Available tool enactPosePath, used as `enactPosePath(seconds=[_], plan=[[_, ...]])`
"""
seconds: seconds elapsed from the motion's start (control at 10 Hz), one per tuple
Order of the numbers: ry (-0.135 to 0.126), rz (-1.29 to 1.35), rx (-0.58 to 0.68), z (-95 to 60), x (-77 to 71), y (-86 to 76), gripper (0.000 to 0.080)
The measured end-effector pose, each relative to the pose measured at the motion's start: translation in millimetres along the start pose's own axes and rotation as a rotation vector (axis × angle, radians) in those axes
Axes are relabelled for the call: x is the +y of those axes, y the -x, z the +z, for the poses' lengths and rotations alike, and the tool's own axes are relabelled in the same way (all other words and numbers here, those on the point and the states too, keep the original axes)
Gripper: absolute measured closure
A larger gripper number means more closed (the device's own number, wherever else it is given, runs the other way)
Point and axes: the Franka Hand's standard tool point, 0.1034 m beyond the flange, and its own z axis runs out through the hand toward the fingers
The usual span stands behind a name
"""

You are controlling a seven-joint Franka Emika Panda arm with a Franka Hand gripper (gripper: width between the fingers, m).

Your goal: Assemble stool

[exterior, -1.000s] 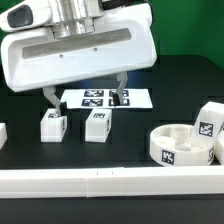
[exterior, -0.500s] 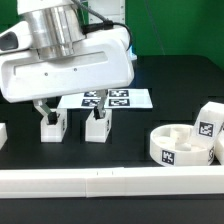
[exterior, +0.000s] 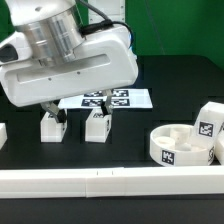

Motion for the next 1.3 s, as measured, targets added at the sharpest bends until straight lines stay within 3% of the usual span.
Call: enactPosePath(seconds=[0.2,0.7,0.9,1.3], plan=[[0.001,0.095,-0.161,-2.9,-2.0,12.6,0.0151],[-0.058,0.111,-0.512,4.5,-6.9,26.2,0.0151],[0.026,0.248,-0.549,14.5,-8.6,26.7,0.0151],[0.030,0.240,-0.551,16.1,-12.4,27.4,0.0151]])
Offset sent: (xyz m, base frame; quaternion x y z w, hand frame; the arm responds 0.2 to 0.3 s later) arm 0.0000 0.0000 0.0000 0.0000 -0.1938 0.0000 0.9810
